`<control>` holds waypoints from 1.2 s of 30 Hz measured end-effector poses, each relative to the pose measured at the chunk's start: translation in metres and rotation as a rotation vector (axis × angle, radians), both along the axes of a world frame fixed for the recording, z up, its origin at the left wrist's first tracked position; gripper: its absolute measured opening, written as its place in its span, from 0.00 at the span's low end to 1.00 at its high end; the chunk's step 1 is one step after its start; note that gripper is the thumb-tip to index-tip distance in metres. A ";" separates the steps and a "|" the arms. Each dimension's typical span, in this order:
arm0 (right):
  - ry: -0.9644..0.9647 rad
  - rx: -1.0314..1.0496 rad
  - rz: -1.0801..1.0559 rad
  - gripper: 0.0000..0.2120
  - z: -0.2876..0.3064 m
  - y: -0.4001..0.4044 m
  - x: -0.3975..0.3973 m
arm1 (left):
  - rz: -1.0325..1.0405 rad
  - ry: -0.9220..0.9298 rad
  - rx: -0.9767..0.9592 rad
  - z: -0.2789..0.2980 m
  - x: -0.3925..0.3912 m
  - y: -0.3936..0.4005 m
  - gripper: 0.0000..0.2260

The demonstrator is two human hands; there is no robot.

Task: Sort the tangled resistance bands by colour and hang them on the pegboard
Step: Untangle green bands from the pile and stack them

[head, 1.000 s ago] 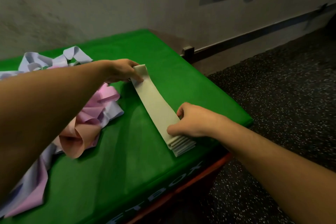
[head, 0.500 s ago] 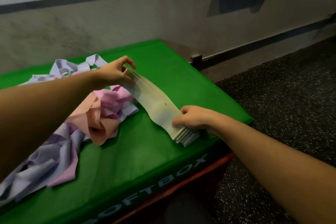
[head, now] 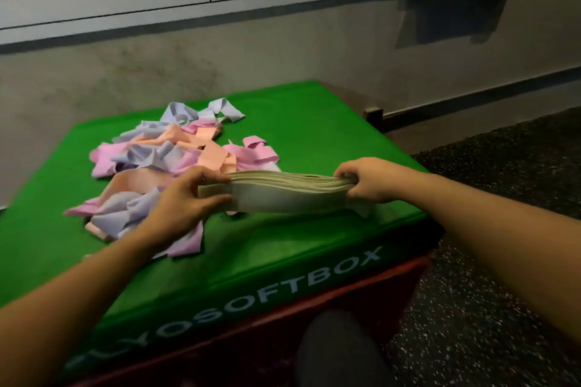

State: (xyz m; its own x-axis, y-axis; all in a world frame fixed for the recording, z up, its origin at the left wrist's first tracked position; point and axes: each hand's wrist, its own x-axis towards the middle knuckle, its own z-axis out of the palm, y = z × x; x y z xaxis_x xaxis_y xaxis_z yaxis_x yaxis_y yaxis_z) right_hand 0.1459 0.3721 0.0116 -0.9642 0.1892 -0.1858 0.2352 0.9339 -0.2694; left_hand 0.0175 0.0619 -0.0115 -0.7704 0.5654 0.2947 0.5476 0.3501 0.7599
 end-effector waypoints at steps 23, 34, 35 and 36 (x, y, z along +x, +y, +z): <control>0.231 0.412 0.103 0.32 -0.064 -0.021 0.020 | -0.121 0.549 -0.663 -0.047 0.019 -0.006 0.31; 0.185 0.538 0.163 0.32 -0.055 0.006 0.018 | -0.180 0.812 -0.519 -0.048 0.010 -0.018 0.24; 0.193 0.544 0.168 0.31 -0.056 0.007 0.017 | -0.175 0.832 -0.544 -0.048 0.009 -0.018 0.23; 0.200 0.550 0.175 0.30 -0.058 0.008 0.016 | -0.175 0.827 -0.578 -0.049 0.008 -0.019 0.25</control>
